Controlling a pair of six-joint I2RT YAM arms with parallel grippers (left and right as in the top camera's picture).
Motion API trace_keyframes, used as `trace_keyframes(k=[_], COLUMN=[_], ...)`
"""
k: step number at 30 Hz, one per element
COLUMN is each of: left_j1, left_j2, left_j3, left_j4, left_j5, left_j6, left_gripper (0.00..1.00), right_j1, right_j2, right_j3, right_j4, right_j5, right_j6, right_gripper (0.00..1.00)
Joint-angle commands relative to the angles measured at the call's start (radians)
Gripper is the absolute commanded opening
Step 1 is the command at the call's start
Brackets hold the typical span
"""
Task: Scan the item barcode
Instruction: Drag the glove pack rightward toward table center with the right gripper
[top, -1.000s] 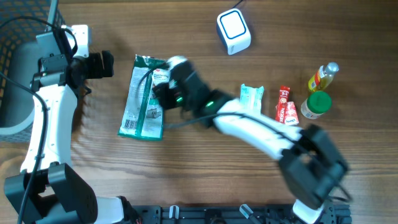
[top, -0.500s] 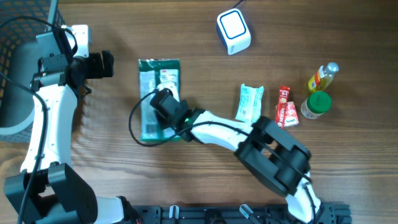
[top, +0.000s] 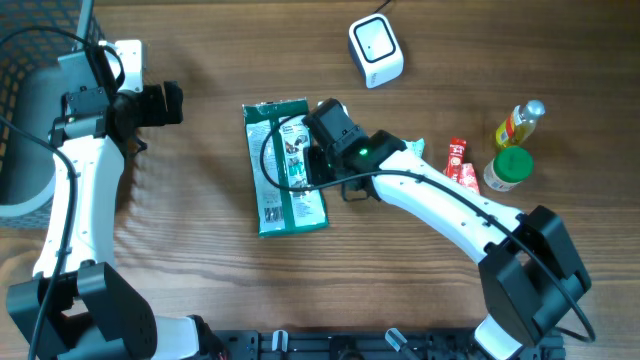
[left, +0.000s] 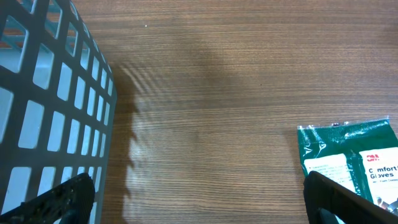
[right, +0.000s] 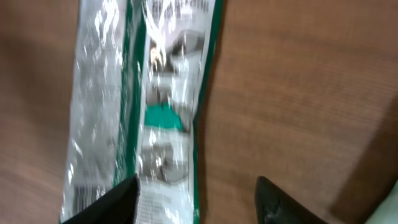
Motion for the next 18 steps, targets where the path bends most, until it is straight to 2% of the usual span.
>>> trace_keyframes(k=[1, 7, 8, 9, 18], left_j1=[0.003, 0.003, 0.003, 0.003, 0.003], left_j2=[-0.013, -0.013, -0.013, -0.013, -0.013], left_j3=[0.013, 0.013, 0.013, 0.013, 0.013], left_j4=[0.003, 0.003, 0.003, 0.002, 0.002], left_j5=[0.012, 0.012, 0.012, 0.012, 0.012], left_j6=[0.012, 0.012, 0.012, 0.012, 0.013], left_gripper=[1.0, 1.0, 1.0, 1.0, 1.0], right_j1=[-0.004, -0.003, -0.003, -0.003, -0.003], right_j2=[0.016, 0.016, 0.016, 0.017, 0.028], right_j3=[-0.011, -0.017, -0.017, -0.017, -0.017], right_j4=[-0.004, 0.042, 0.054, 0.063, 0.066], right_j5=[-0.085, -0.085, -0.085, -0.085, -0.066], right_j6=[-0.132, -0.135, -0.135, -0.135, -0.135], right_gripper=[0.79, 0.85, 0.95, 1.0, 1.0])
